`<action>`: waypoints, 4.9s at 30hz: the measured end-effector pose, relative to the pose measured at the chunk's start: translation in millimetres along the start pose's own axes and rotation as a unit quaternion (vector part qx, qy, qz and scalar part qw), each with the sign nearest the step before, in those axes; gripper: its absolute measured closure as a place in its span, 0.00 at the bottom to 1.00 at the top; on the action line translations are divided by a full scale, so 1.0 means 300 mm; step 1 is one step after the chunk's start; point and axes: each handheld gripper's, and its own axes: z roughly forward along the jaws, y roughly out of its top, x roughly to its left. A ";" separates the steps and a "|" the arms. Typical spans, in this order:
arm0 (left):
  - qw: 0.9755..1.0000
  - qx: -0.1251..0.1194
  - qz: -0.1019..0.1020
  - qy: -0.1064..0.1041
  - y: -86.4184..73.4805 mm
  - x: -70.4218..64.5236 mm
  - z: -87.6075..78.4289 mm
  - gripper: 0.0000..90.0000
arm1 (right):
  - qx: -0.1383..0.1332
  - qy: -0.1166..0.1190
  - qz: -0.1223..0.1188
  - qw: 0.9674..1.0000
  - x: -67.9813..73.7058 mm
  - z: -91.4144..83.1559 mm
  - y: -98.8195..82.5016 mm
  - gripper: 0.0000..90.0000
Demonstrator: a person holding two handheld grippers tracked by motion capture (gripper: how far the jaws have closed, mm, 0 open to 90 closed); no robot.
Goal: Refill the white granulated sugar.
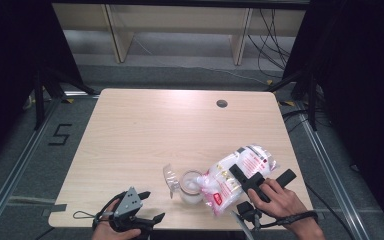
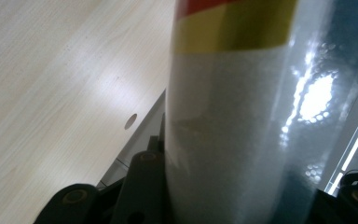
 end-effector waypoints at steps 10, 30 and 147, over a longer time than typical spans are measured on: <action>1.000 0.001 -0.003 0.000 -0.001 -0.001 0.001 0.20 | -0.018 -0.006 0.035 0.999 0.009 0.004 -0.009 0.82; 1.000 0.005 0.002 0.001 0.000 0.004 -0.003 0.20 | -0.035 -0.003 0.088 0.996 0.004 0.002 -0.020 0.82; 1.000 -0.009 0.001 0.002 0.011 0.003 -0.012 0.21 | -0.135 0.047 0.794 0.591 0.310 0.072 -0.213 0.52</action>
